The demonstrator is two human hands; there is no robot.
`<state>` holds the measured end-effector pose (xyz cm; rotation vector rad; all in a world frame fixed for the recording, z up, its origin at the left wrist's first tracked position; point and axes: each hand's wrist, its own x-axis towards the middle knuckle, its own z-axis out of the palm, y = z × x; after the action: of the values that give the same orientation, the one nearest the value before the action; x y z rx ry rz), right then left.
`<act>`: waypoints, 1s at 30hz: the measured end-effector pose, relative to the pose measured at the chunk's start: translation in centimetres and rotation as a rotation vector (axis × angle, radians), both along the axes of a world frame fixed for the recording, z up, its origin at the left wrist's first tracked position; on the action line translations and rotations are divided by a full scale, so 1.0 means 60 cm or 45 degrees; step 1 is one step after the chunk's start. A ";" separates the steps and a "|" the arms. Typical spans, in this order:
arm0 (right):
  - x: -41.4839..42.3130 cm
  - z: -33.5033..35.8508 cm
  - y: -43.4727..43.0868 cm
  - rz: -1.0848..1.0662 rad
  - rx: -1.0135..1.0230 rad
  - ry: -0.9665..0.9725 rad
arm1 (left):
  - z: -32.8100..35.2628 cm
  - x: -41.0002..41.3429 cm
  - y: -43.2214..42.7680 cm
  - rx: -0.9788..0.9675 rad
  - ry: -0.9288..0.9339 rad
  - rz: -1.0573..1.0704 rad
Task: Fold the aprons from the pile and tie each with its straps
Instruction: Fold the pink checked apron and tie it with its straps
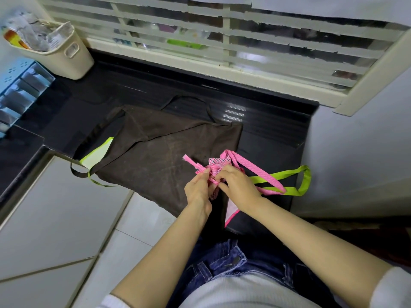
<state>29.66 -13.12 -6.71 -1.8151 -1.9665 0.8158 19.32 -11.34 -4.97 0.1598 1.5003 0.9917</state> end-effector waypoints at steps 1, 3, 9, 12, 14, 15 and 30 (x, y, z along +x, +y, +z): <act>0.001 -0.001 0.000 0.003 0.000 0.012 | -0.001 -0.001 0.000 0.006 -0.001 -0.007; 0.003 -0.002 0.001 0.006 0.006 0.045 | -0.004 -0.004 0.001 0.022 -0.007 -0.024; 0.010 -0.007 0.012 -0.018 -0.015 0.208 | -0.011 -0.013 0.007 0.072 -0.020 -0.065; 0.010 -0.010 0.017 -0.040 -0.031 0.297 | -0.020 -0.019 0.012 0.069 0.014 -0.086; 0.010 -0.012 0.018 -0.070 -0.015 0.372 | -0.025 -0.020 0.012 0.081 0.024 -0.115; 0.010 -0.013 0.018 -0.096 -0.008 0.409 | -0.027 -0.021 0.011 0.101 0.017 -0.135; 0.012 -0.008 0.027 -0.254 -0.143 0.568 | -0.036 -0.042 -0.005 0.239 -0.295 -0.391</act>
<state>30.36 -11.48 -7.18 -1.6726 -1.4620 1.1640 16.81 -11.67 -7.11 0.3845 1.1312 0.8681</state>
